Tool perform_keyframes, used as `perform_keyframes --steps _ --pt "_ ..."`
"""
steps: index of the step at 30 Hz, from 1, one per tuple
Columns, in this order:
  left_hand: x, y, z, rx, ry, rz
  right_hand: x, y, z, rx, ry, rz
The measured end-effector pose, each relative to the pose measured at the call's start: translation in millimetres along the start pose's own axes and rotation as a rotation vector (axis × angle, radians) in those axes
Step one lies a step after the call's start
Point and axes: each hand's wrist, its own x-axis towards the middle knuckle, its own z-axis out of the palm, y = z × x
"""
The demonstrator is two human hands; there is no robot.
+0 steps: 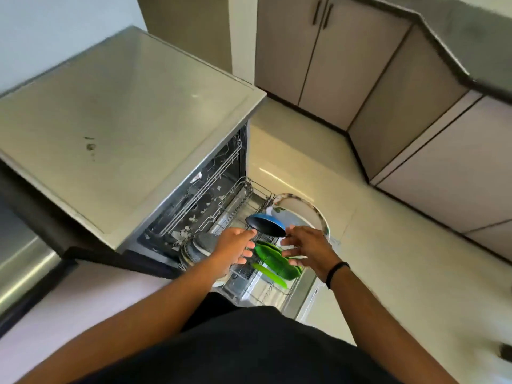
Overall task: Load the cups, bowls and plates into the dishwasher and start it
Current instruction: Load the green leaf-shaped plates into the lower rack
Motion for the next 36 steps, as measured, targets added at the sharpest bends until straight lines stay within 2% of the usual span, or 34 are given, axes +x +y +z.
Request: perform_keyframes --steps 5,9,14,21,28,36 --pt "-37.3 -12.0 70.2 -0.061 0.101 -0.004 -36.6 18.7 -89.4 -0.001 0.025 -0.073" --pt "-72.5 -27.7 111.6 -0.081 0.126 0.049 -56.7 26.3 -121.0 0.047 0.012 -0.102" --pt "-112.5 -21.2 113.1 -0.087 0.175 0.229 -78.6 -6.0 -103.6 -0.053 -0.162 -0.221" --pt "-130.7 -8.5 86.6 -0.055 0.459 0.447 -95.7 -62.4 -60.4 -0.134 -0.244 -0.434" --pt "-135.9 -19.7 99.5 -0.203 0.595 0.454 -85.2 -74.9 -43.9 -0.316 -0.314 -0.535" --pt "-135.3 45.3 127.2 -0.181 0.831 0.510 -65.1 -146.1 -71.5 -0.407 -0.493 -0.711"
